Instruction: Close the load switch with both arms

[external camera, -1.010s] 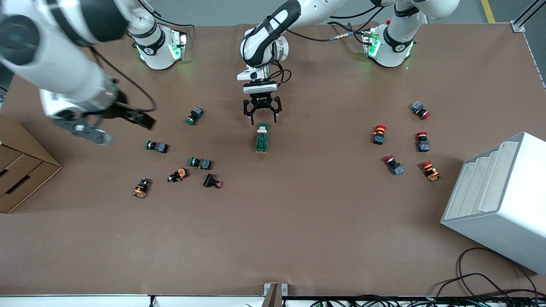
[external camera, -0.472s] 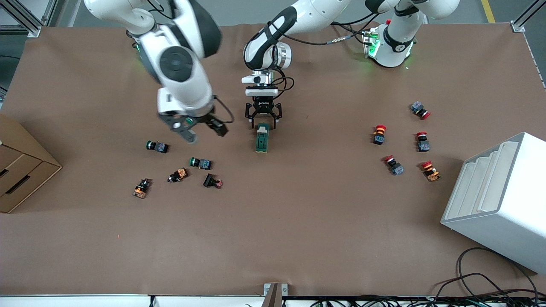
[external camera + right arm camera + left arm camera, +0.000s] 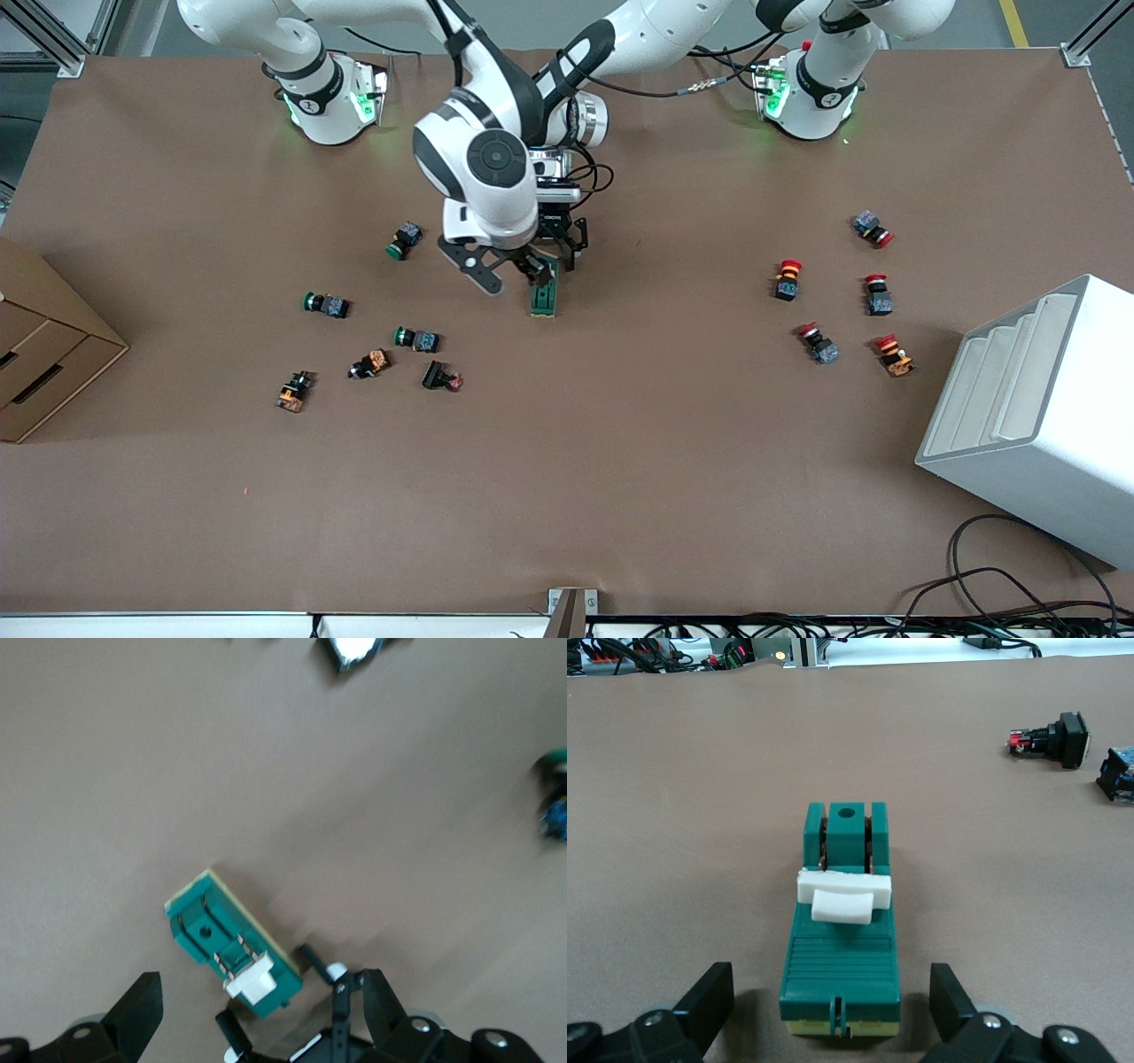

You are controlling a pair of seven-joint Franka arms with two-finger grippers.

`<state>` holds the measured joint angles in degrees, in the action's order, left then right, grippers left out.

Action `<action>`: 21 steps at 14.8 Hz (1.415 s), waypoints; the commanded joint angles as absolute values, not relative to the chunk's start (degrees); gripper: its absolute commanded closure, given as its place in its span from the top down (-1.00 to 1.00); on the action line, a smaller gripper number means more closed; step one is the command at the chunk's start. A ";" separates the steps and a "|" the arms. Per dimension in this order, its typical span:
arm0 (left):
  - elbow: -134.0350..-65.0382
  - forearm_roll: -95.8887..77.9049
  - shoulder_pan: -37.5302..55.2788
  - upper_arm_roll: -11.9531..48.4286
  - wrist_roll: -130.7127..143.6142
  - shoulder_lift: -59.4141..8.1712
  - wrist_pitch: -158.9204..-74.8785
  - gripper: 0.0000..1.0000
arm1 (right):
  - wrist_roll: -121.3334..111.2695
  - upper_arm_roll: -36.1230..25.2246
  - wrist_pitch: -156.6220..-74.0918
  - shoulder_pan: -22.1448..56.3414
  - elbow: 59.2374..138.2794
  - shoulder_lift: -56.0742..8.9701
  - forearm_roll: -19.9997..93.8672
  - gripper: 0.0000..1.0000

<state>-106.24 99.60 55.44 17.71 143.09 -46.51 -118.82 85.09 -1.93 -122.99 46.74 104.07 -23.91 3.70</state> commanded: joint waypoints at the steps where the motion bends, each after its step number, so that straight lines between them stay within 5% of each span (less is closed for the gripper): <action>1: -106.35 101.16 55.46 17.58 144.40 -47.29 -119.09 0.96 | 85.17 -2.55 -126.20 49.30 103.97 -26.09 5.71 1.00; 11: -106.26 101.95 55.90 17.58 146.25 -48.87 -118.92 0.97 | 85.43 -2.55 -136.93 53.26 103.45 -34.71 5.71 1.00; 21: -106.26 102.57 55.90 17.67 146.07 -48.78 -118.83 0.97 | 85.61 -2.55 -138.77 53.53 101.25 -37.09 5.62 1.00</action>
<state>-106.57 101.23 55.67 17.68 144.87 -46.79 -118.00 85.09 -1.94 -137.51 52.71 102.78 -35.60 4.54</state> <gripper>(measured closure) 0.013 0.000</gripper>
